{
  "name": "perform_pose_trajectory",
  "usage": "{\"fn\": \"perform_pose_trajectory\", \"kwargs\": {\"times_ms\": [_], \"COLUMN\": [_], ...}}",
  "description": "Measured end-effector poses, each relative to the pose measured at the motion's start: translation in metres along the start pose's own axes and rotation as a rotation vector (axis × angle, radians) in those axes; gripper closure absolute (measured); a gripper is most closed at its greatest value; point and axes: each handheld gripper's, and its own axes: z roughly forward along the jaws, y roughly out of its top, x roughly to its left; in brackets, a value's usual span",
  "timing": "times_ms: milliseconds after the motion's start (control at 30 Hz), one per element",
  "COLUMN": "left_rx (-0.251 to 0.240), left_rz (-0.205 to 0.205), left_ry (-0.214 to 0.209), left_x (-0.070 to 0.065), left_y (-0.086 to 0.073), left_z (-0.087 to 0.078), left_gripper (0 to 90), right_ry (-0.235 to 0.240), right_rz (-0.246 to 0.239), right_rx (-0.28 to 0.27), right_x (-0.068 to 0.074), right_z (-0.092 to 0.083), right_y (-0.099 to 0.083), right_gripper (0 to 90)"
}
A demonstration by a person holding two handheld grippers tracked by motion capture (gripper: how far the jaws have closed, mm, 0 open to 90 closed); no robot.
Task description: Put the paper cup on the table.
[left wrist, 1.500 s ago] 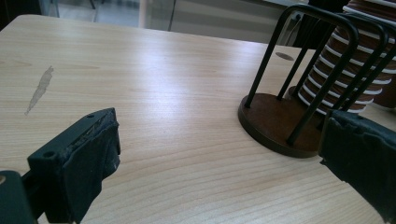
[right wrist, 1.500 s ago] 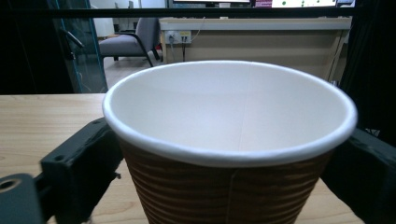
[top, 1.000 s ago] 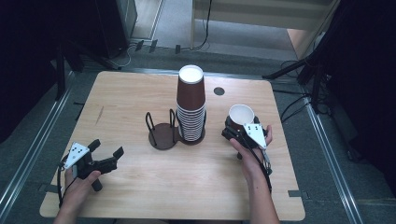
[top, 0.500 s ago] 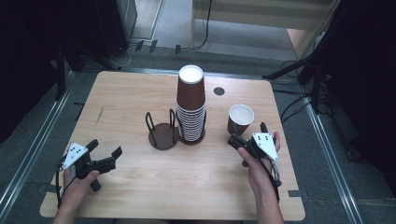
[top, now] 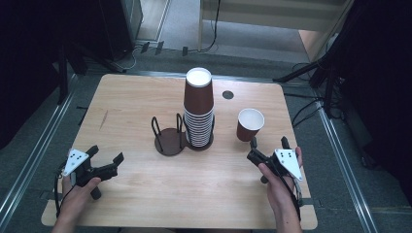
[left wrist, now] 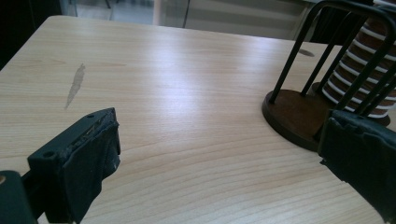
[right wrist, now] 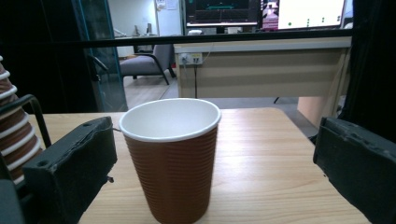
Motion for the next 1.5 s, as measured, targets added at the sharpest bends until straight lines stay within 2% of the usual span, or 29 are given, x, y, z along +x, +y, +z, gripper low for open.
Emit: {"fn": "perform_pose_trajectory", "kwargs": {"times_ms": [300, 600, 767, 900, 1067, 1233, 1500], "left_rx": [-0.007, 0.007, -0.001, 0.001, 0.000, 0.005, 0.012], "left_rz": [-0.009, -0.009, -0.016, -0.003, -0.015, -0.003, -0.006], "left_ry": [0.013, 0.031, 0.036, 0.036, 0.043, 0.048, 0.058], "left_x": [0.004, 0.011, 0.012, 0.011, 0.015, 0.015, 0.019], "left_y": [0.000, -0.003, -0.002, -0.003, -0.004, -0.005, -0.008], "left_z": [-0.005, -0.011, -0.015, -0.019, -0.022, -0.023, -0.028], "left_gripper": [0.0, 0.0, 0.0, 0.0, 0.0, 0.0, 0.0], "right_ry": [-0.020, -0.038, -0.041, -0.043, -0.050, -0.061, -0.078], "right_rz": [-0.005, 0.002, 0.000, -0.007, -0.012, -0.009, -0.007], "right_rx": [-0.003, 0.015, 0.028, 0.037, 0.047, 0.058, 0.059], "right_x": [-0.011, -0.023, -0.030, -0.035, -0.041, -0.048, -0.058], "right_z": [-0.013, -0.027, -0.035, -0.041, -0.049, -0.055, -0.063], "right_y": [-0.004, -0.014, -0.018, -0.020, -0.024, -0.028, -0.029], "right_gripper": [0.0, 0.0, 0.0, 0.0, 0.0, 0.0, 0.0]}}
